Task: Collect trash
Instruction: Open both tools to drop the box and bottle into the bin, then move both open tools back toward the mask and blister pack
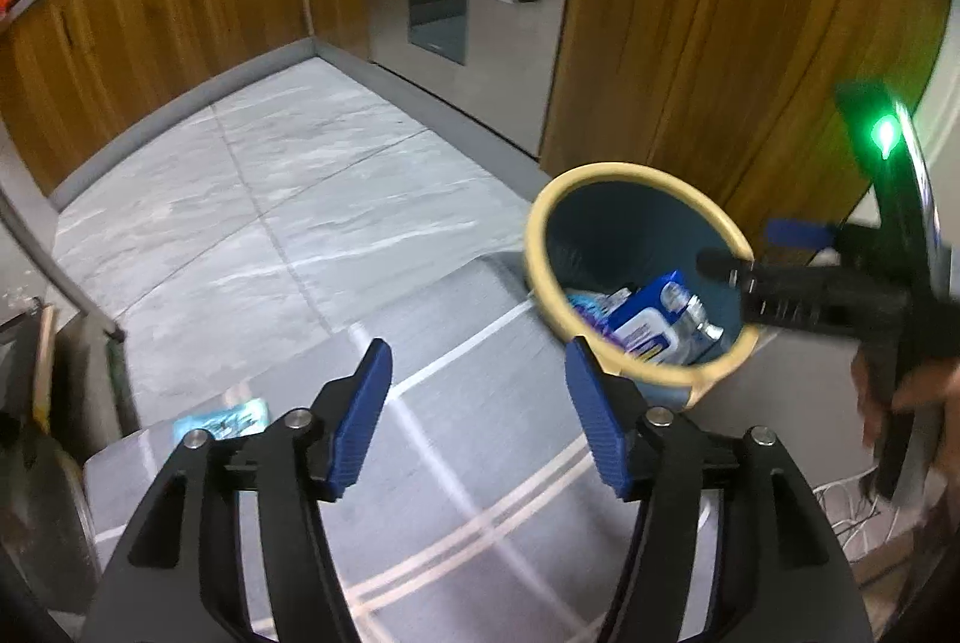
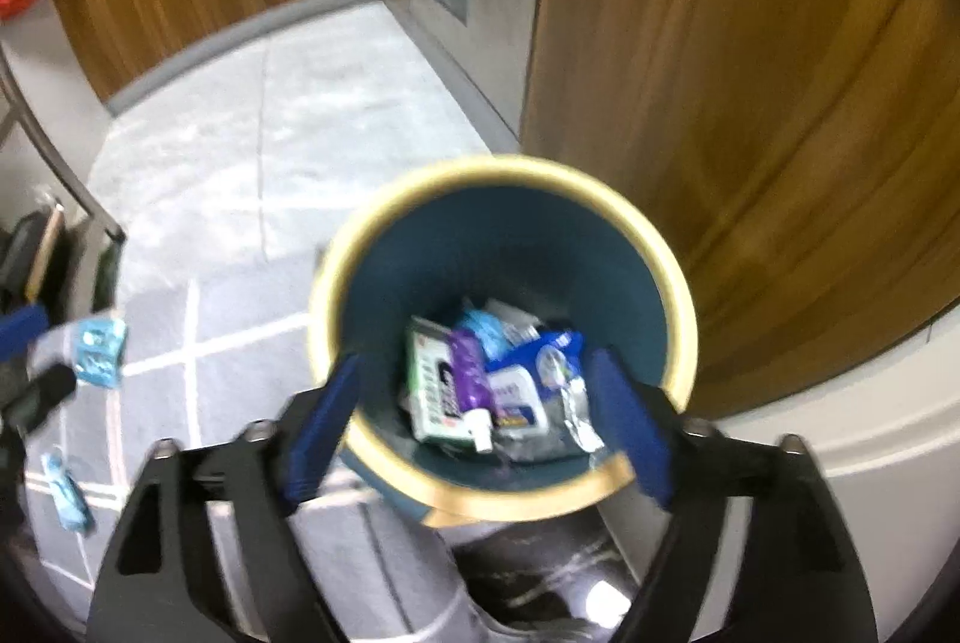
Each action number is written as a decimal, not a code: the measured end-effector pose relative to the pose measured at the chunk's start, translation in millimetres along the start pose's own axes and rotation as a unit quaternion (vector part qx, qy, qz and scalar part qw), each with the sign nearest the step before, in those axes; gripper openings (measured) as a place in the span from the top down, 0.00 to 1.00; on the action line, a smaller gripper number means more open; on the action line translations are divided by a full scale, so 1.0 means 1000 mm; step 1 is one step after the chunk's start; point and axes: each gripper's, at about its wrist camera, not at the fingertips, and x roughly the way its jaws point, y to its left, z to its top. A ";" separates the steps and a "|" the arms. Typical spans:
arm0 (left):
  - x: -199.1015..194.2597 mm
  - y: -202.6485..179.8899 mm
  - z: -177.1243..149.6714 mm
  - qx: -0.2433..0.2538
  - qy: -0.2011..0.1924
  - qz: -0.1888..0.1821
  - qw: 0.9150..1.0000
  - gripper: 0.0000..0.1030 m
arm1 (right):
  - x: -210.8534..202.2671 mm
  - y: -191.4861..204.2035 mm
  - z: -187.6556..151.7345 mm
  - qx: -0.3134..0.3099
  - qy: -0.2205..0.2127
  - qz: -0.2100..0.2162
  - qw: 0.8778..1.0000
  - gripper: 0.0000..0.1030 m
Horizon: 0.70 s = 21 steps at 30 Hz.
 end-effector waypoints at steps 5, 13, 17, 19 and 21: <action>-0.039 0.029 -0.024 -0.019 -0.022 0.029 0.999 0.16 | -0.033 0.031 0.005 -0.021 -0.059 0.014 0.998 0.09; -0.075 0.078 -0.066 -0.054 -0.042 0.079 0.995 0.08 | -0.063 0.084 0.009 -0.060 -0.106 0.032 0.992 0.06; -0.082 0.105 -0.089 -0.067 -0.033 0.097 0.992 0.07 | -0.064 0.109 0.007 -0.072 -0.104 0.046 0.991 0.06; -0.080 0.116 -0.102 -0.068 -0.019 0.097 0.993 0.07 | -0.064 0.127 0.005 -0.086 -0.102 0.050 0.990 0.06; -0.076 0.123 -0.117 -0.064 -0.001 0.096 0.993 0.07 | -0.063 0.148 0.003 -0.105 -0.101 0.052 0.988 0.06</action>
